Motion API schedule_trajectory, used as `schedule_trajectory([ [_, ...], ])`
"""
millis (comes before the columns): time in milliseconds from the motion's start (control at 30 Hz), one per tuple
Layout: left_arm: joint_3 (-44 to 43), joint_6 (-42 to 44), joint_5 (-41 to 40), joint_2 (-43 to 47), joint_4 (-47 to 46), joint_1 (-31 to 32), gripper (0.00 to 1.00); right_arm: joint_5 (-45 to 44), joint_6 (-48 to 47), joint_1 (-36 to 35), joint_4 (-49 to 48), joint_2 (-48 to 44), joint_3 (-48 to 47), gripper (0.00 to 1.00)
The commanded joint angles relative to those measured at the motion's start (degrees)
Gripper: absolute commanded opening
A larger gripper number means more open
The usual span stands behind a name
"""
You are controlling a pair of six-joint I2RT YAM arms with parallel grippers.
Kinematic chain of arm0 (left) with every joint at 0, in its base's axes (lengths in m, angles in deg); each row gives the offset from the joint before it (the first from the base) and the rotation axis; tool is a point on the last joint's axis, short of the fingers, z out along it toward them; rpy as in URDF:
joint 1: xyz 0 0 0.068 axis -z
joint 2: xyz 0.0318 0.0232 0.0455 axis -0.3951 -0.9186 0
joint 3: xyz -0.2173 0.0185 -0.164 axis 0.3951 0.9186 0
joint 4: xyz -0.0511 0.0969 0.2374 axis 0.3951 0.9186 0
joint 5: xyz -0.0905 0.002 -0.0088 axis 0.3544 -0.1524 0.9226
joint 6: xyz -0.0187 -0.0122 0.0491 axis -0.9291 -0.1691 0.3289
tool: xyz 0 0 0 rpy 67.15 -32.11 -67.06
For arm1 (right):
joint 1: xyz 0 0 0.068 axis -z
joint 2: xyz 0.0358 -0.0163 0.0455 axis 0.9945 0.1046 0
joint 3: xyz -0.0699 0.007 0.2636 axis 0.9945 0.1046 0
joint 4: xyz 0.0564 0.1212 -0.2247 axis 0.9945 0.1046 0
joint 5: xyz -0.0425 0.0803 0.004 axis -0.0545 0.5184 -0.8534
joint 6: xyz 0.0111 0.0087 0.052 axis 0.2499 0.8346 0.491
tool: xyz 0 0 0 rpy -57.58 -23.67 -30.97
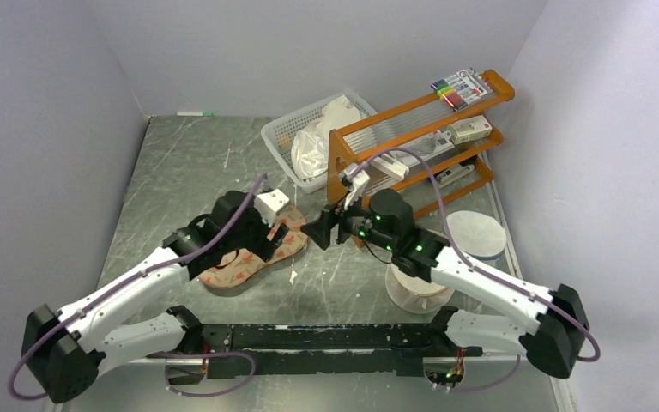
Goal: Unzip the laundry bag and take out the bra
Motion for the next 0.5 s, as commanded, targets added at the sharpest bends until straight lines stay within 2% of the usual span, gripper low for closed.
schedule_trajectory([
  [0,-2.2,4.9,-8.2,-4.8,-6.5,5.7,0.86,-7.9,0.0,0.3,4.0,-8.0,2.1,0.73],
  [100,-1.2,6.6,-9.5,-9.5,-10.7,9.1,0.82,-13.7,1.5,0.4,7.3,-14.1,2.8,0.72],
  [267,-0.5,8.4,-9.2,-16.7,-15.5,10.2,0.81,-21.3,1.8,0.5,11.9,-24.1,4.3,0.72],
  [467,-2.5,10.0,-9.6,-26.2,-17.2,10.9,0.80,-25.0,1.7,0.5,15.9,-31.6,5.2,0.71],
])
